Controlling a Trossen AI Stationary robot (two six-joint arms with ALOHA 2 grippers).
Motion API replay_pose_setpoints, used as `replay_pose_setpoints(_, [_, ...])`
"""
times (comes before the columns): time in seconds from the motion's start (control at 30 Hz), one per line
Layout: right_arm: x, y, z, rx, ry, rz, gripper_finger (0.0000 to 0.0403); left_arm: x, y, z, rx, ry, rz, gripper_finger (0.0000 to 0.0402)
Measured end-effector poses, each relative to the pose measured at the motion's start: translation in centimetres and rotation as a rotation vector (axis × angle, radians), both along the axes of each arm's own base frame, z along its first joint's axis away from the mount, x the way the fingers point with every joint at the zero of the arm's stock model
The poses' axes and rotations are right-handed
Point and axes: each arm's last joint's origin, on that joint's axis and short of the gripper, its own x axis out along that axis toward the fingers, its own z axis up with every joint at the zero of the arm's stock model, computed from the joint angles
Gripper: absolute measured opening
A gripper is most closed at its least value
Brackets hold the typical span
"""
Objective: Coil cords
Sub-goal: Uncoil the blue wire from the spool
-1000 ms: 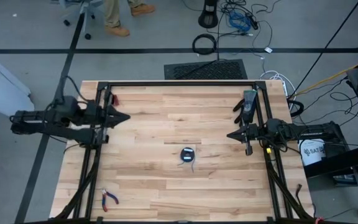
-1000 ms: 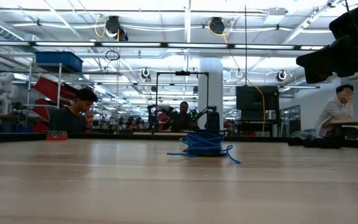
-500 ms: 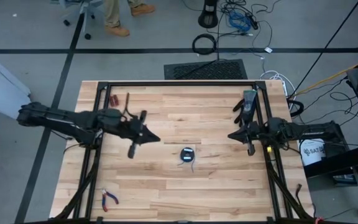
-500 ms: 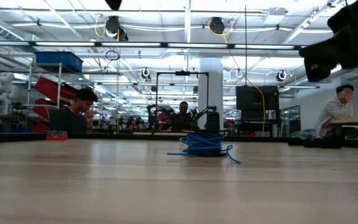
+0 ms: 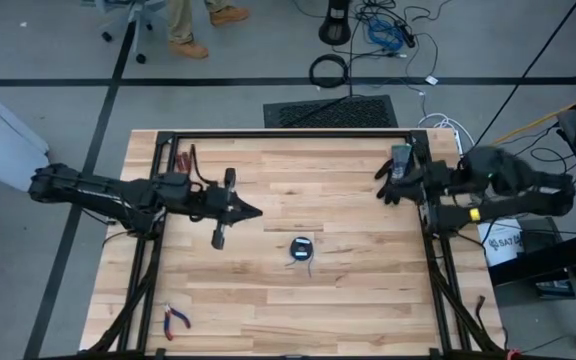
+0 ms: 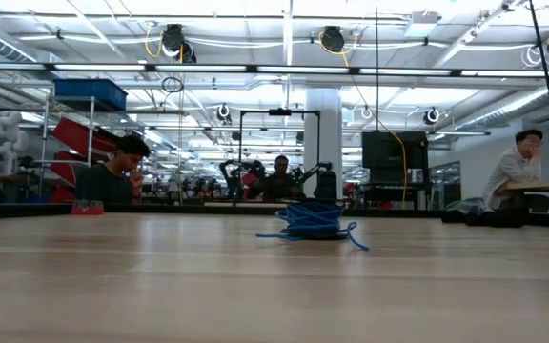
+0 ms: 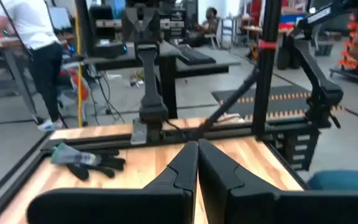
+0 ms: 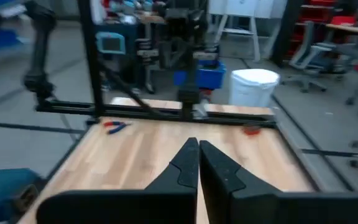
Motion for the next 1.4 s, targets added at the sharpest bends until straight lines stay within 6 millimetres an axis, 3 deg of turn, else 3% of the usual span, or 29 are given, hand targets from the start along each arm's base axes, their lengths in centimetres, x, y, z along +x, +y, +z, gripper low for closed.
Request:
replay_pose_setpoints(0.1, [1.8,0.1,1.6,-0.021,0.090,-0.030,0.0000,-0.4,0.2,0.6,-0.023,-0.007,0.057,0.0020])
replay_pose_setpoints(0.2, [4.6,0.7,0.6,-0.030,0.185,0.004,0.0000,-0.6,0.0,1.3,-0.014,0.032,0.113,0.0020])
replay_pose_setpoints(0.37, [8.7,2.4,-4.1,0.006,0.365,0.050,0.0000,-0.1,-1.8,1.0,0.008,0.093,0.063,0.0020])
replay_pose_setpoints(0.5, [10.5,4.1,-8.6,0.051,0.466,0.076,0.0000,0.3,-3.0,0.5,0.020,0.112,0.028,0.0020])
replay_pose_setpoints(0.73, [10.7,7.1,-14.1,0.063,0.520,-0.031,0.0000,2.6,-4.6,-2.1,0.030,0.217,0.036,0.0020])
replay_pose_setpoints(1.1, [10.6,10.4,-17.2,0.080,0.562,-0.080,0.0000,8.3,-7.0,-9.4,0.125,0.358,0.024,0.0020])
replay_pose_setpoints(1.23, [11.1,11.4,-18.3,0.052,0.567,-0.098,0.0000,9.6,-7.4,-11.1,0.130,0.347,0.023,0.0020])
replay_pose_setpoints(1.4, [11.5,12.0,-19.8,0.036,0.616,-0.114,0.0000,9.9,-7.5,-11.7,0.108,0.360,0.026,0.0020])
